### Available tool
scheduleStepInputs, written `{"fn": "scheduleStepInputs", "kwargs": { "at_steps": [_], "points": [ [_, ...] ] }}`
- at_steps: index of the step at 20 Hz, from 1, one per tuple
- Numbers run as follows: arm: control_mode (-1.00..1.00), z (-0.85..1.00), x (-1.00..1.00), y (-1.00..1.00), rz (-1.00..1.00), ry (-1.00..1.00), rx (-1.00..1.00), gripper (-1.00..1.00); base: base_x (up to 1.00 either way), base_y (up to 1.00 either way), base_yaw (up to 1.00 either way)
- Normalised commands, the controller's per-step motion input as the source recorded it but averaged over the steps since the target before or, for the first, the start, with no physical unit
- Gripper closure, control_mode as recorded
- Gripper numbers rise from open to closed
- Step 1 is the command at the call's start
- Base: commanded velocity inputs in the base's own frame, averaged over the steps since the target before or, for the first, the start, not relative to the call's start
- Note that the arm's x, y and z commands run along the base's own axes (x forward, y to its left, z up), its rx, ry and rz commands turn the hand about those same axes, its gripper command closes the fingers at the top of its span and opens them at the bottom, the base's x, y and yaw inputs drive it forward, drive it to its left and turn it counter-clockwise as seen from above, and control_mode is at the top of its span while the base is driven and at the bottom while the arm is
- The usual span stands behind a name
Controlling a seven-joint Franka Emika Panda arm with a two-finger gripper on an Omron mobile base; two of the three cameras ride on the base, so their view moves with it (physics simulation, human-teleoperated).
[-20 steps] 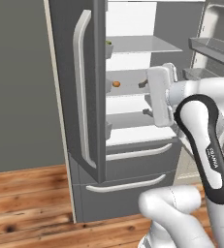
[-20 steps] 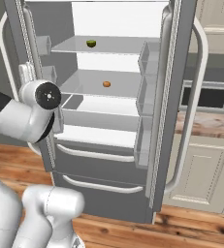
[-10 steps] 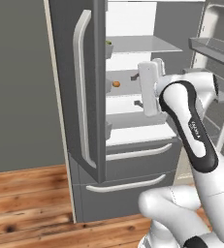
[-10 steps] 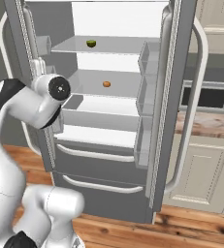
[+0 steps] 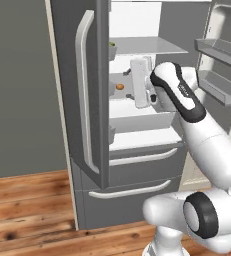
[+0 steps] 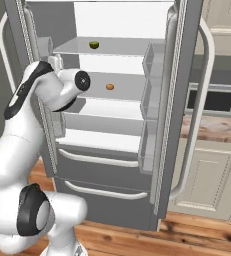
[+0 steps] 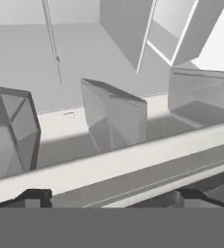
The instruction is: Retrieve the kiwi and tangerine from the fridge and place them into the bowl on the dining table.
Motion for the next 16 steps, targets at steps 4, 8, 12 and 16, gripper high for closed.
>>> {"fn": "scheduleStepInputs", "kwargs": {
  "at_steps": [4,8,12,16],
  "points": [
    [-1.0,-0.16,0.99,0.38,0.1,0.03,0.0,-1.0,0.0,0.0,0.0],
    [-1.0,-0.31,0.86,0.73,0.11,0.0,-0.01,-1.0,0.0,0.0,0.0],
    [-1.0,-0.34,0.92,0.81,0.1,0.0,-0.02,-1.0,0.0,0.0,0.0],
    [-1.0,-0.3,0.53,0.91,0.08,0.0,-0.06,-1.0,0.0,0.0,0.0]
  ]
}}
